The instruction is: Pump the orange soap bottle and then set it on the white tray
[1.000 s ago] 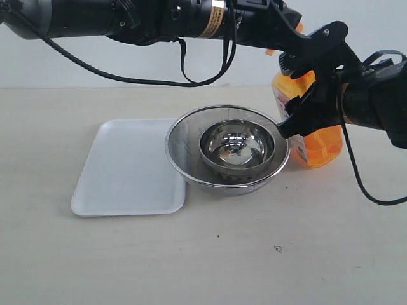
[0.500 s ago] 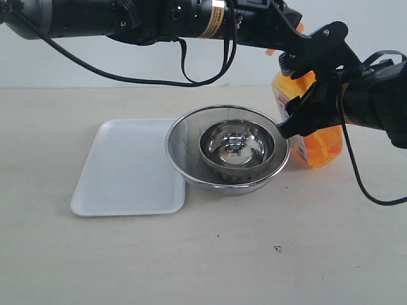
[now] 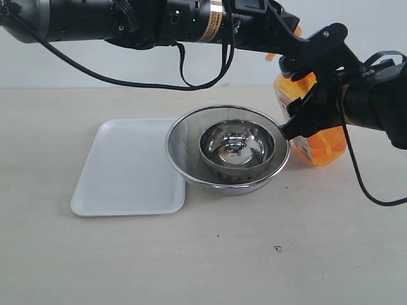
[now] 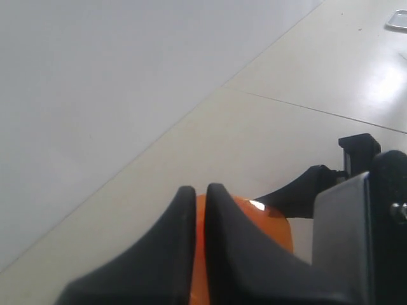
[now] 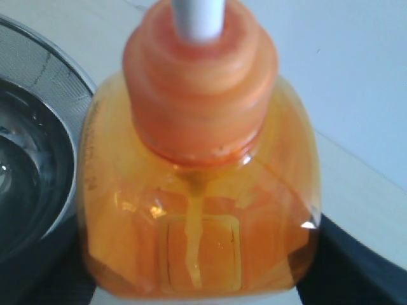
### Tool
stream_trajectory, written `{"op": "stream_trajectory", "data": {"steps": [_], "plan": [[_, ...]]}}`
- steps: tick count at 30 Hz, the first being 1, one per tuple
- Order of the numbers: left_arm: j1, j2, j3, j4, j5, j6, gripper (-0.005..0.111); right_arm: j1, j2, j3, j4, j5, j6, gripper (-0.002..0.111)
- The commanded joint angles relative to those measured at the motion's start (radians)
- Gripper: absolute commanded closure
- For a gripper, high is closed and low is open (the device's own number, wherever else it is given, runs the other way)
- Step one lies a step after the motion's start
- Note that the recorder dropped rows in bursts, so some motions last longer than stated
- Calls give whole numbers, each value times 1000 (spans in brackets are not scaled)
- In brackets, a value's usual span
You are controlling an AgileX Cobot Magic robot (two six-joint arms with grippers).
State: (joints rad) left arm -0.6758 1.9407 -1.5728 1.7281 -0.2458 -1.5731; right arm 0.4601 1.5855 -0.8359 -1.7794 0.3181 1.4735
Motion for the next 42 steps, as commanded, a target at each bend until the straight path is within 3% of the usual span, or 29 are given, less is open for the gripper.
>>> {"op": "stream_trajectory", "data": {"steps": [1,42], "plan": [[-5,22,27,16,3,-7,102,-1,19,16,35,-66,16,108],[-6,37,27,16,14,-7,102,-1,19,8,35,-81,16,108]]}}
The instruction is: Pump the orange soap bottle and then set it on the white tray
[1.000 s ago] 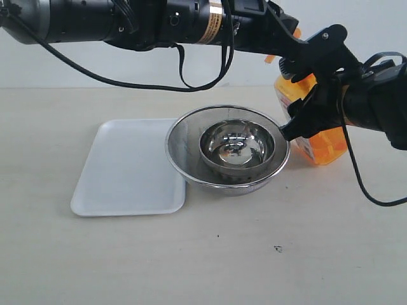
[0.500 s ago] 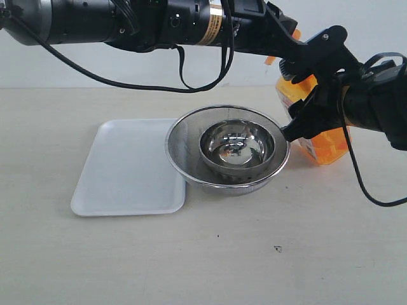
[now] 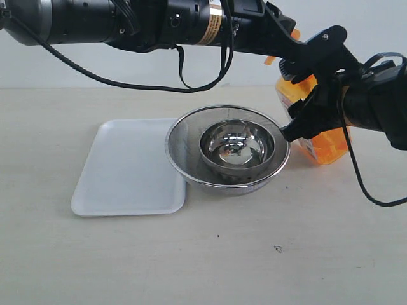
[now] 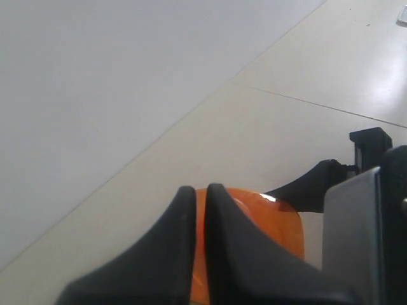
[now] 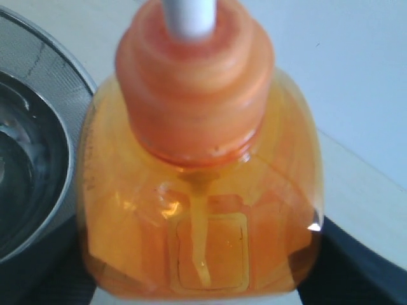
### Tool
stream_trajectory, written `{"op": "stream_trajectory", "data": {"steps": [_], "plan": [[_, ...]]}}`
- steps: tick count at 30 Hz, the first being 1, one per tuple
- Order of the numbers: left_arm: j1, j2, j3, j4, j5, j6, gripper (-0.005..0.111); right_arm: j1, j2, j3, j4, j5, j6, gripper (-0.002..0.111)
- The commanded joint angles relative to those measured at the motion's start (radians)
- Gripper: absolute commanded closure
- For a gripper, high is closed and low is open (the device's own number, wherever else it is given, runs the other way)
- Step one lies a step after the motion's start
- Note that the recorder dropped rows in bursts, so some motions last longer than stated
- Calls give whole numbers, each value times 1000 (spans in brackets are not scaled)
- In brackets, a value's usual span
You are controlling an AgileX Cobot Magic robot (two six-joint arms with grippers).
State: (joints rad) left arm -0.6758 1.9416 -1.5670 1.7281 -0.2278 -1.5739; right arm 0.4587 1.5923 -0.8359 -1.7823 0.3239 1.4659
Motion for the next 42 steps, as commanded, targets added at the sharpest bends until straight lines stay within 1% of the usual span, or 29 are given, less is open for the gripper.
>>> {"op": "stream_trajectory", "data": {"steps": [1,21,25,27,30,33,42], "plan": [[-6,36,21,16,-4,-6,102,1,12,8,38,-87,25,108],[-6,36,21,16,0,-6,102,1,12,8,38,-87,25,108],[-6,13,4,16,0,-6,102,1,12,8,38,-87,25,108],[-6,-21,-8,16,22,-3,102,1,12,8,38,-87,25,108],[-6,-77,-9,16,69,46,102,1,12,8,38,-87,28,108],[-6,-88,-9,16,80,46,102,1,12,8,38,-87,28,108],[-6,-36,-9,16,-24,19,102,1,12,8,38,-85,34,108]]}}
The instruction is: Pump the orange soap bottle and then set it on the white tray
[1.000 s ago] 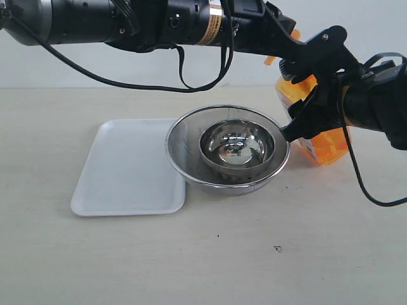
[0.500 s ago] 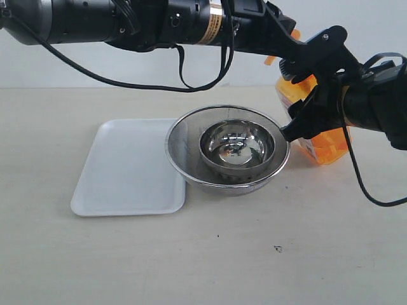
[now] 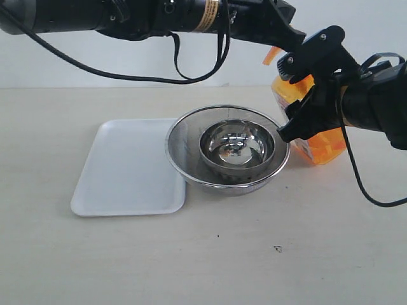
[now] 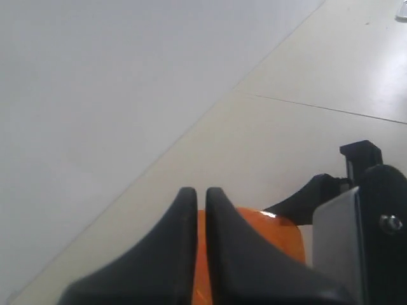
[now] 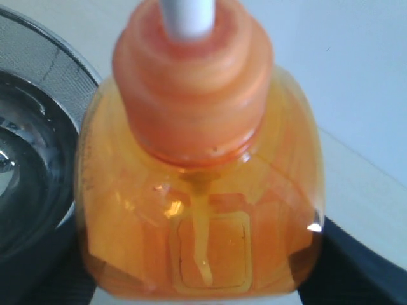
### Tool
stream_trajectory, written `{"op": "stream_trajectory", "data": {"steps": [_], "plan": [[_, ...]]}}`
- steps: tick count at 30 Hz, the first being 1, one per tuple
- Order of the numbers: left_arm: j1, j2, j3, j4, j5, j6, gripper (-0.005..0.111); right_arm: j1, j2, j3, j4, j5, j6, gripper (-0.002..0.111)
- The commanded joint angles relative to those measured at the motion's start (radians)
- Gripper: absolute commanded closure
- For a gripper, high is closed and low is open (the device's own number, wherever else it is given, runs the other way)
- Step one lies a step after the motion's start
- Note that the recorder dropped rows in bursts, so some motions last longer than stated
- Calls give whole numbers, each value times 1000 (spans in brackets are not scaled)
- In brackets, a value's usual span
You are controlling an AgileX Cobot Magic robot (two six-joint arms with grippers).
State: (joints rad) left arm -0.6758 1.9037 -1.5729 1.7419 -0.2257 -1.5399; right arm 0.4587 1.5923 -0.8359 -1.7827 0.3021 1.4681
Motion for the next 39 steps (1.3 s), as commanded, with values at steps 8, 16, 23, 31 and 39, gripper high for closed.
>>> {"op": "stream_trajectory", "data": {"steps": [8,16,23,31,39], "plan": [[-6,2,34,2,-16,-15,102,1,12,8,38,-51,44,108],[-6,4,44,2,-3,-15,102,1,12,6,38,-51,44,108],[-6,7,44,2,13,-15,102,1,12,-2,38,-61,44,108],[-6,6,44,2,15,-15,102,1,12,-13,38,-76,44,108],[-6,57,44,2,15,-15,102,1,12,-13,38,-76,44,108]]}}
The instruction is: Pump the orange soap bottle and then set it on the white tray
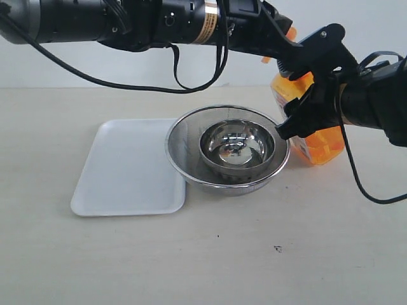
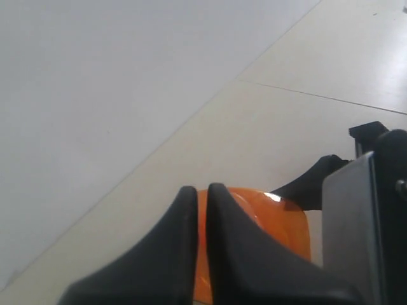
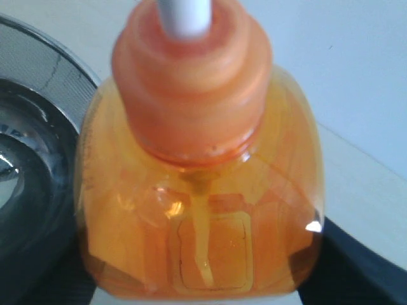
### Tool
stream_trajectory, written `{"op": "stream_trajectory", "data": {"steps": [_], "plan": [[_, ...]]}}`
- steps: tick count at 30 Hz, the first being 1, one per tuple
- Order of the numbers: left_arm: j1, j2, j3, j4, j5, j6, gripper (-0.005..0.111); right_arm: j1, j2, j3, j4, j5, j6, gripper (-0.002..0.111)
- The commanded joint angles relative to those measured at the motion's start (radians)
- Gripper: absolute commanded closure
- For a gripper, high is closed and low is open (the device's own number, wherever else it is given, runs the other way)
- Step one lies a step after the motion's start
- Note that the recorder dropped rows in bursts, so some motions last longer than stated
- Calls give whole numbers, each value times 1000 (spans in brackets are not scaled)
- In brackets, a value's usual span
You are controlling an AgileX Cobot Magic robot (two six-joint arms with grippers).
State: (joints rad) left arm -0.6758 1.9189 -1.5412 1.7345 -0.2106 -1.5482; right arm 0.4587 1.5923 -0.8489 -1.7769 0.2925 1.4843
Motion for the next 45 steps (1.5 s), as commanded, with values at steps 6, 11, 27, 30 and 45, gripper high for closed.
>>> {"op": "stream_trajectory", "data": {"steps": [6,11,27,30,45], "plan": [[-6,43,12,10,0,-6,102,1,12,0,32,-66,28,108],[-6,43,12,10,0,-6,102,1,12,0,32,-68,28,108],[-6,59,12,10,-6,-6,102,1,12,0,32,-72,26,108],[-6,59,12,10,-6,-6,102,1,12,0,32,-72,26,108],[-6,59,12,10,-6,-6,102,1,12,0,32,-72,26,108]]}}
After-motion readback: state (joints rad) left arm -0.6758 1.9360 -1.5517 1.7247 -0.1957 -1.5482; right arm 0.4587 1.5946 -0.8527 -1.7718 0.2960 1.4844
